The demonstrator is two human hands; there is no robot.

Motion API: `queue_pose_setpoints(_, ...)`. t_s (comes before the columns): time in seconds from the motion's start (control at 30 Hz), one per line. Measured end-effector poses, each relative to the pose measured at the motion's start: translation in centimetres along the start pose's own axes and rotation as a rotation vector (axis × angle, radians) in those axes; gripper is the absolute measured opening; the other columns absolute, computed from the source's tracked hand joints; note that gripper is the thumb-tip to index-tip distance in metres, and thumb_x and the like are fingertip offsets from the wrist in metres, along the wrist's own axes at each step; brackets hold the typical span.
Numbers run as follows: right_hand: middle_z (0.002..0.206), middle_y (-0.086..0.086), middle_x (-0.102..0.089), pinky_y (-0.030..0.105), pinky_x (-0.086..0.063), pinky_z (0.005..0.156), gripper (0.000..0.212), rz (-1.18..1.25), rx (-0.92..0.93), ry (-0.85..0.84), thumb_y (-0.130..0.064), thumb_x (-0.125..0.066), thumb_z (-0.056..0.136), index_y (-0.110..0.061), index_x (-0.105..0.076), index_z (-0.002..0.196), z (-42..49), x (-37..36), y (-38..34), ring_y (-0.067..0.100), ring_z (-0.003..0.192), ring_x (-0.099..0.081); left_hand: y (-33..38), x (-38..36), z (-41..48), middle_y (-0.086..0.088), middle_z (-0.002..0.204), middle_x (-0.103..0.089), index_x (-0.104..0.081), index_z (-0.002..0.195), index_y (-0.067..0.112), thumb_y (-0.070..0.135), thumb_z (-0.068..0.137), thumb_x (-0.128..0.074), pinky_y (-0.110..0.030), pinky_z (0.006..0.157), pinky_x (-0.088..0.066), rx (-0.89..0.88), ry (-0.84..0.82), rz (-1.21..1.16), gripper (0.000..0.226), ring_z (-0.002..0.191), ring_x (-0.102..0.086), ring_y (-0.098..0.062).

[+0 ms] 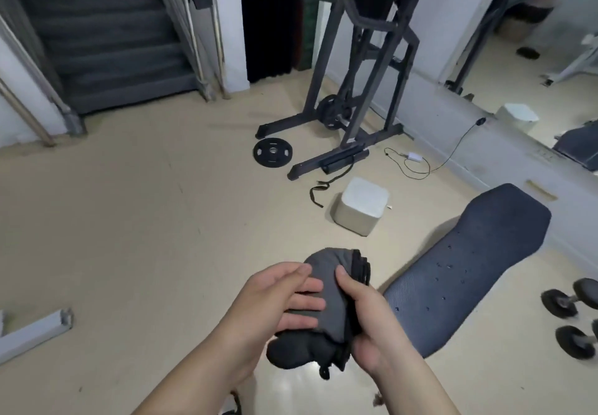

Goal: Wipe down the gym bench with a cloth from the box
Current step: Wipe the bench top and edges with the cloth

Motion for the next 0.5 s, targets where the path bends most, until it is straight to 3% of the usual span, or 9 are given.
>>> queue_pose_setpoints(0.13, 0.11, 0.023, -0.079, 0.054, -0.056, 0.099, 0.045, 0.274, 0.044, 0.141, -0.04, -0.064, 0.1, -0.001, -0.07, 0.12, 3.8, 1.6, -7.0, 0.04, 0.099, -0.078, 5.2, -0.6, 9.8, -0.007, 0.108, -0.075, -0.076, 0.094, 0.022, 0.025, 0.092, -0.063, -0.039, 0.085, -0.06, 0.007, 0.007, 0.226, 0.014, 0.1, -0.071, -0.024)
queue_pose_setpoints(0.23, 0.115, 0.023, -0.078, 0.055, -0.052, 0.105, 0.048, 0.417, 0.097, 0.202, -0.042, -0.06, 0.102, 0.0, -0.07, 0.123, 5.5, 4.2, -11.9, 0.041, 0.106, -0.076, 7.0, -6.2, 15.4, -0.005, 0.109, -0.078, -0.075, 0.103, 0.02, 0.037, 0.095, -0.061, -0.036, 0.093, -0.054, 0.106, -0.252, 0.302, 0.024, 0.103, -0.073, -0.02)
queue_pose_setpoints(0.33, 0.121, 0.026, -0.075, 0.053, -0.053, 0.099, 0.051, 0.546, 0.129, 0.212, -0.042, -0.054, 0.104, 0.002, -0.07, 0.126, 8.3, 7.4, -16.0, 0.041, 0.107, -0.075, 8.3, -12.7, 19.8, -0.011, 0.117, -0.076, -0.072, 0.118, 0.01, 0.034, 0.101, -0.056, -0.044, 0.105, -0.048, 0.268, -0.484, 0.126, 0.033, 0.114, -0.071, -0.025)
queue_pose_setpoints(0.4, 0.122, 0.025, -0.075, 0.052, -0.054, 0.096, 0.052, 0.571, 0.144, 0.235, -0.043, -0.053, 0.105, 0.001, -0.071, 0.126, 10.4, 9.9, -18.6, 0.041, 0.105, -0.076, 9.5, -16.0, 23.4, -0.015, 0.117, -0.076, -0.072, 0.117, 0.007, 0.027, 0.1, -0.057, -0.043, 0.104, -0.048, 0.258, -0.505, 0.156, 0.03, 0.113, -0.07, -0.028)
queue_pose_setpoints(0.5, 0.128, 0.023, -0.073, 0.055, -0.047, 0.111, 0.055, 0.538, 0.17, 0.216, -0.045, -0.052, 0.105, -0.001, -0.068, 0.132, 14.2, 13.3, -22.5, 0.041, 0.117, -0.071, 11.9, -20.1, 28.9, -0.019, 0.11, -0.077, -0.074, 0.109, 0.006, 0.018, 0.095, -0.062, -0.041, 0.092, -0.049, 0.139, -0.515, 0.303, 0.021, 0.109, -0.071, -0.036)
Point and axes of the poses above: each hand's wrist, its own z-axis towards the middle knuckle, its own x-axis out of the back of the hand, y = z × x, the point moved 5 cm from there along z, towards the middle knuckle
